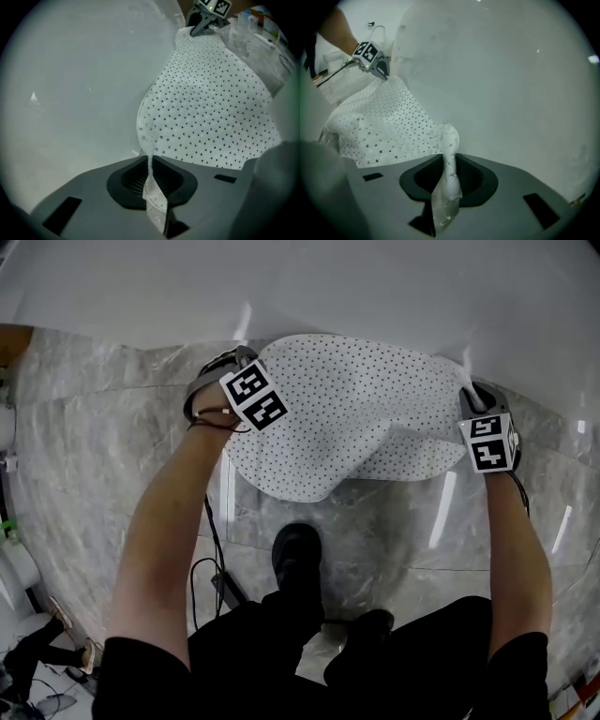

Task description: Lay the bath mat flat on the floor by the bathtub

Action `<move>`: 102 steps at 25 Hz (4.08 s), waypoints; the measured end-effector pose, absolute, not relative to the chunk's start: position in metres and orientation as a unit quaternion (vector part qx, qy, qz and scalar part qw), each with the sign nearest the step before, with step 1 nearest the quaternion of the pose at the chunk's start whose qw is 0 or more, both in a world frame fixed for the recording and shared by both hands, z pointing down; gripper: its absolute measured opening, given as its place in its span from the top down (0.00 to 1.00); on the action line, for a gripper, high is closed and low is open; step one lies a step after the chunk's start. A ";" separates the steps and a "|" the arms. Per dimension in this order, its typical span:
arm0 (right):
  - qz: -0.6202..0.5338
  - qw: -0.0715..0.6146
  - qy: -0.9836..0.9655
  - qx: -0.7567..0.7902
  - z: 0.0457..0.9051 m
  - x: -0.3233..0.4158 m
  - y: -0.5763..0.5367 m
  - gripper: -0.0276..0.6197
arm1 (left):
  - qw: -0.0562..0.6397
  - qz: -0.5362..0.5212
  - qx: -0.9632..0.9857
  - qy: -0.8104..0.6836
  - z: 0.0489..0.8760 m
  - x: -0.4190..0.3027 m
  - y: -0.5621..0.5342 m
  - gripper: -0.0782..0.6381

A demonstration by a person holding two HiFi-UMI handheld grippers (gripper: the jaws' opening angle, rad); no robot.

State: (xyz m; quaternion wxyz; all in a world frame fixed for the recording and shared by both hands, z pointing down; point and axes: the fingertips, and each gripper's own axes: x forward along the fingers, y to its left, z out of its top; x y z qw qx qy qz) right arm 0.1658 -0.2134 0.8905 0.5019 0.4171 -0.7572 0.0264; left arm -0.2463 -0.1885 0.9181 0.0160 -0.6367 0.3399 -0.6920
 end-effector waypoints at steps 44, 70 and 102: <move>-0.108 0.679 -0.726 0.013 0.993 0.179 0.001 0.81 | -0.152 -0.599 -0.782 0.080 0.975 -0.064 -0.005 0.75; -0.020 0.645 -0.763 0.034 0.991 0.197 -0.004 0.78 | -0.127 -0.643 -0.755 0.013 0.993 -0.058 0.009 0.82; -0.065 0.632 -0.772 -0.004 0.982 0.194 -0.015 0.94 | -0.099 -0.653 -0.751 0.001 0.990 -0.061 0.026 0.84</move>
